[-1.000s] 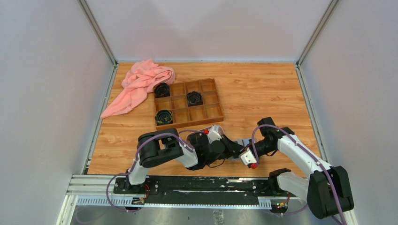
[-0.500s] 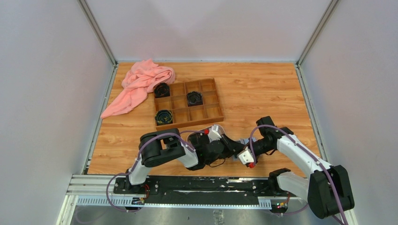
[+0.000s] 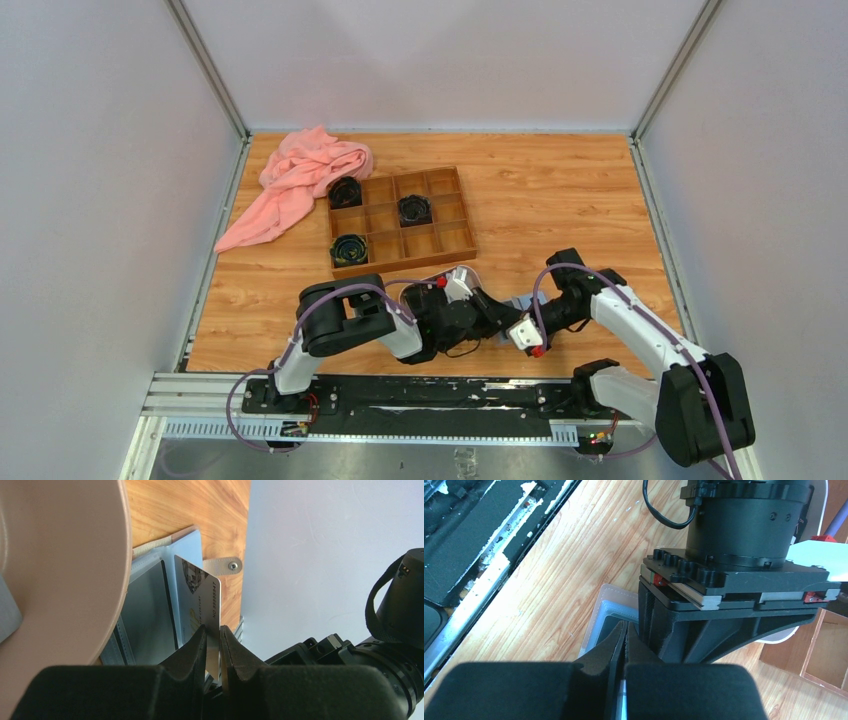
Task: Put the credit cards into the card holder
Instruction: Insert the credit card into the card holder.
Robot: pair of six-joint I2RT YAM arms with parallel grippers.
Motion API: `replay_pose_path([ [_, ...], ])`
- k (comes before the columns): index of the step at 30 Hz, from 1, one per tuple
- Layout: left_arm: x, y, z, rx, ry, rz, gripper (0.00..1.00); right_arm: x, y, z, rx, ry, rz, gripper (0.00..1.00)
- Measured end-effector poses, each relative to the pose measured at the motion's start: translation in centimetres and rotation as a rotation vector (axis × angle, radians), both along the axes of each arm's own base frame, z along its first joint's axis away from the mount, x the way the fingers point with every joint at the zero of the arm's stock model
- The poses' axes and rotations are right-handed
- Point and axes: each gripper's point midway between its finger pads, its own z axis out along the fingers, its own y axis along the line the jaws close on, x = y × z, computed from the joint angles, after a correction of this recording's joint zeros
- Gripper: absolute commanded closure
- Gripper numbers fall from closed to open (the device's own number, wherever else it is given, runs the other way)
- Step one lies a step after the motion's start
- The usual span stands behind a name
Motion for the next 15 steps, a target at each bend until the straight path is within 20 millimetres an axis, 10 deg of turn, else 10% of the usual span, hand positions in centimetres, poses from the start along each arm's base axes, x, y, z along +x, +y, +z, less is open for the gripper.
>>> replay_pose_path([
  [15, -0.3, -0.1, -0.6, 0.041, 0.002, -0.018, 0.82, -1.1, -0.1, 2.1, 0.002, 0.062, -0.018, 0.86],
])
